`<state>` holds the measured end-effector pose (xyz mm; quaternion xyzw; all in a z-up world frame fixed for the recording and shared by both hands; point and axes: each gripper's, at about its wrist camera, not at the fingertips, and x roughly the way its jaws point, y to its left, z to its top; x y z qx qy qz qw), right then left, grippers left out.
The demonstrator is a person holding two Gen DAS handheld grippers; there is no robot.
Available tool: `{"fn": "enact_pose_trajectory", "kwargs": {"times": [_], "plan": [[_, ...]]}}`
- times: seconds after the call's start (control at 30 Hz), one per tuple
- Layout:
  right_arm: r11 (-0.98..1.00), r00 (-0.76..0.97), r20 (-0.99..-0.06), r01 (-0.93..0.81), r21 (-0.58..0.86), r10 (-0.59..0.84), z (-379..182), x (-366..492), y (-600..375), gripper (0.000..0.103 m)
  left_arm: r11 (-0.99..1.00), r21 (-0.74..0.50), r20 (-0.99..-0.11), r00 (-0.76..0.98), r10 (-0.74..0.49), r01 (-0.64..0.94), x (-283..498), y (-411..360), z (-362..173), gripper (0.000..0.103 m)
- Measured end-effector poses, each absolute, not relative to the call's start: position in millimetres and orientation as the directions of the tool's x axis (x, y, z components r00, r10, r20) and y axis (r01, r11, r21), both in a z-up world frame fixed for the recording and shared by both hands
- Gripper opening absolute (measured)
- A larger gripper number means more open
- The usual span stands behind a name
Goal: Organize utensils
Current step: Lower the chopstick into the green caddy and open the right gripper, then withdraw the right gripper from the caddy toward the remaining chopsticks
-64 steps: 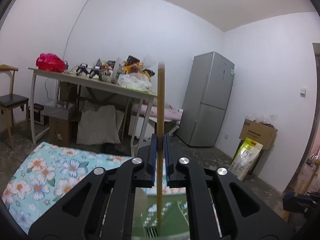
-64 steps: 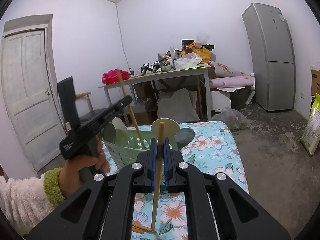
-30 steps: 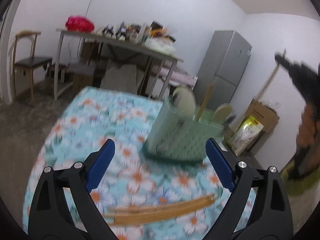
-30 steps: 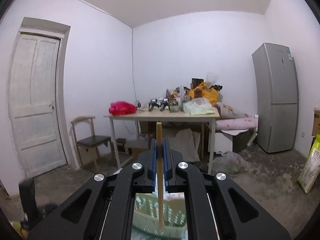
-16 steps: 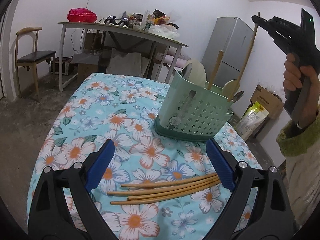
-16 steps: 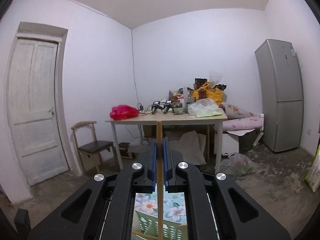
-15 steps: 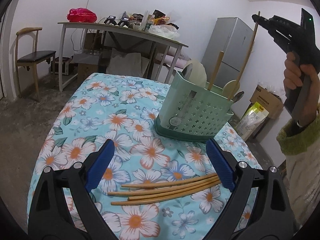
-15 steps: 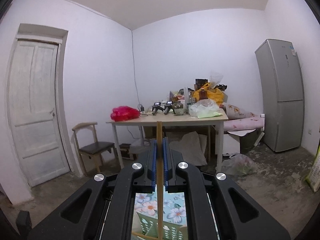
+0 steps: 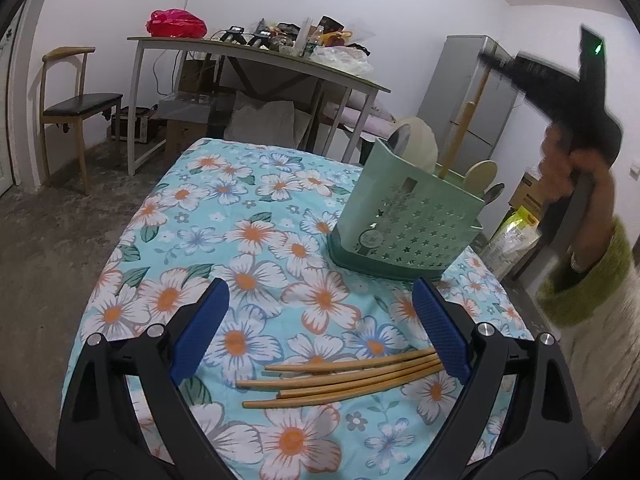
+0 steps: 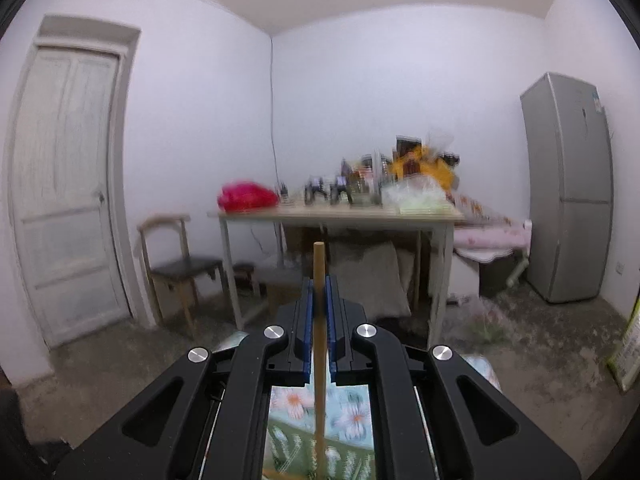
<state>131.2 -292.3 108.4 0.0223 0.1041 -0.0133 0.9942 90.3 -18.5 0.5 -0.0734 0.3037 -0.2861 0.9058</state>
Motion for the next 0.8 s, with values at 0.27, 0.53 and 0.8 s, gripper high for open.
{"fn": "enact_pose_trajectory", "kwargs": {"times": [0.27,0.53,0.8], "plan": [[0.994,0.954,-0.3,0.049,0.095,-0.018,85,121,-308,0.036,0.837,-0.298,-0.524,0.654,-0.546,0.46,93,-15,-3,0.089],[0.984,0.971,-0.239,0.01,0.176,0.033,107,69,-324,0.052,0.848,-0.282,-0.524,0.669,-0.528,0.449,90,-16,0,0.089],[0.965,0.935,-0.283,-0.158,0.208,0.214,96,22,-300,0.077,0.861,-0.252,-0.524,0.685,-0.506,0.443,87,-16,4,0.089]]}}
